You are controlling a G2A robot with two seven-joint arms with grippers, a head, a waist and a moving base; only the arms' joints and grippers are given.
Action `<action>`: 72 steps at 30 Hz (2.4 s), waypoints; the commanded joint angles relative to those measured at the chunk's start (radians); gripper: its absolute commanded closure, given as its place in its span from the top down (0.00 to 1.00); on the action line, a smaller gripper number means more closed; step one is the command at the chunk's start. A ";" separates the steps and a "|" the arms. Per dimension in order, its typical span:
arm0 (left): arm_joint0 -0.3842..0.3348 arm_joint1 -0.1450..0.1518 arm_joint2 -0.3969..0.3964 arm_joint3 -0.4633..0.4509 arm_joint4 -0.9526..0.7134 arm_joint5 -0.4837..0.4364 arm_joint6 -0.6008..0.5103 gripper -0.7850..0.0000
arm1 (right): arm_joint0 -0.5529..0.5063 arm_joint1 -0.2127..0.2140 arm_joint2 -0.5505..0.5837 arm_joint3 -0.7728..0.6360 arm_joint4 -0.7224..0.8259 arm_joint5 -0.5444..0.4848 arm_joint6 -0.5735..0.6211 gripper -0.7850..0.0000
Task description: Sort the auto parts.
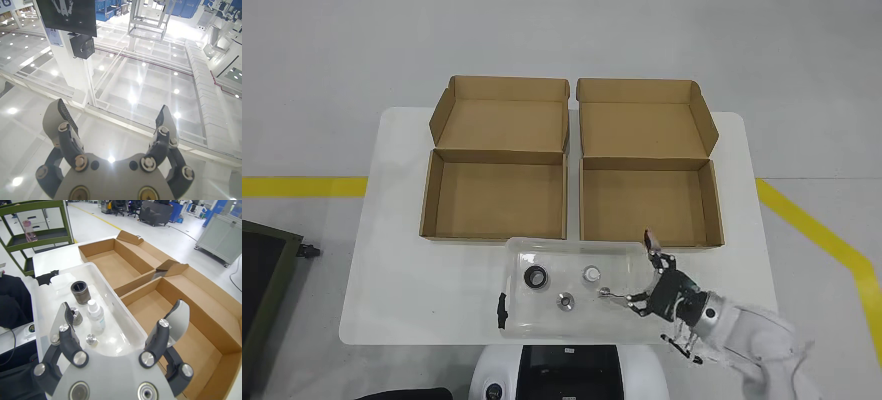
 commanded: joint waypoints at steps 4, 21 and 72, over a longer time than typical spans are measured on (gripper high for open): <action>0.000 0.000 0.000 0.000 0.000 0.000 0.000 1.00 | 0.054 0.002 -0.053 0.025 0.024 -0.038 0.068 1.00; 0.000 0.000 0.000 0.000 0.000 0.000 0.000 1.00 | 0.141 0.014 -0.153 0.081 0.062 -0.073 0.250 0.75; 0.000 0.000 0.000 0.000 0.000 0.000 0.000 1.00 | 0.194 0.051 -0.176 0.039 0.218 -0.052 0.030 0.00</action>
